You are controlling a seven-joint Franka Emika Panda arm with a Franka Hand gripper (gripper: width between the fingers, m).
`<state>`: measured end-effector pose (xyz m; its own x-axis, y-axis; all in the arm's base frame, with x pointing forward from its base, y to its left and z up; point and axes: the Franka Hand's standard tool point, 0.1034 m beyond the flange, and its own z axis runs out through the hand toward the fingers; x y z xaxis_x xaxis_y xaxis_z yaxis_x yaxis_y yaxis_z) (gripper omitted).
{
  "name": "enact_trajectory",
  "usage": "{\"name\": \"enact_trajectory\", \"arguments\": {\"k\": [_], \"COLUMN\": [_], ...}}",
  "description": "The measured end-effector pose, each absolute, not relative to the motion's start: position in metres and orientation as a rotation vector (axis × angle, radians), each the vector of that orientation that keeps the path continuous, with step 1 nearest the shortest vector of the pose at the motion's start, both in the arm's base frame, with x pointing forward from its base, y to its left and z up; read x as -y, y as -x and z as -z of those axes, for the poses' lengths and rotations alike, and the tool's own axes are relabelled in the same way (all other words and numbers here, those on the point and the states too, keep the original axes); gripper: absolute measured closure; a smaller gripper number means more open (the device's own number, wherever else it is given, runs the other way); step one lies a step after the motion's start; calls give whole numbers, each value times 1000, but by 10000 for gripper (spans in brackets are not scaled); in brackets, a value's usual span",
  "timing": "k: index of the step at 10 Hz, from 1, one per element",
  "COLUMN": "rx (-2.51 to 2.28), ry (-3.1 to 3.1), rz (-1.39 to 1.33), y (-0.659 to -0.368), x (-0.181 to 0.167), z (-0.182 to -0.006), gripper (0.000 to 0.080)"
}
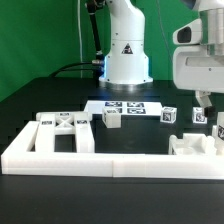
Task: Assemble chair
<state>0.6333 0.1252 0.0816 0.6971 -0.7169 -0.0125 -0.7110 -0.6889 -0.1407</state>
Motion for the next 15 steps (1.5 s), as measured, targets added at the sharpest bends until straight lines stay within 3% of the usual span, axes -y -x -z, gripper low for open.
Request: {"name": "enact_trajectory", "arguments": {"k": [10, 12, 13, 14, 15], "rx": [-37, 148, 126, 116, 75], "ry": [3076, 3080, 3080, 3080, 3080], "rz": [141, 147, 146, 146, 145], "y": [-633, -633, -633, -633, -633], "x": [-125, -123, -123, -123, -123], "z": [-83, -82, -82, -82, -82], "gripper": [151, 399, 399, 510, 510]}}
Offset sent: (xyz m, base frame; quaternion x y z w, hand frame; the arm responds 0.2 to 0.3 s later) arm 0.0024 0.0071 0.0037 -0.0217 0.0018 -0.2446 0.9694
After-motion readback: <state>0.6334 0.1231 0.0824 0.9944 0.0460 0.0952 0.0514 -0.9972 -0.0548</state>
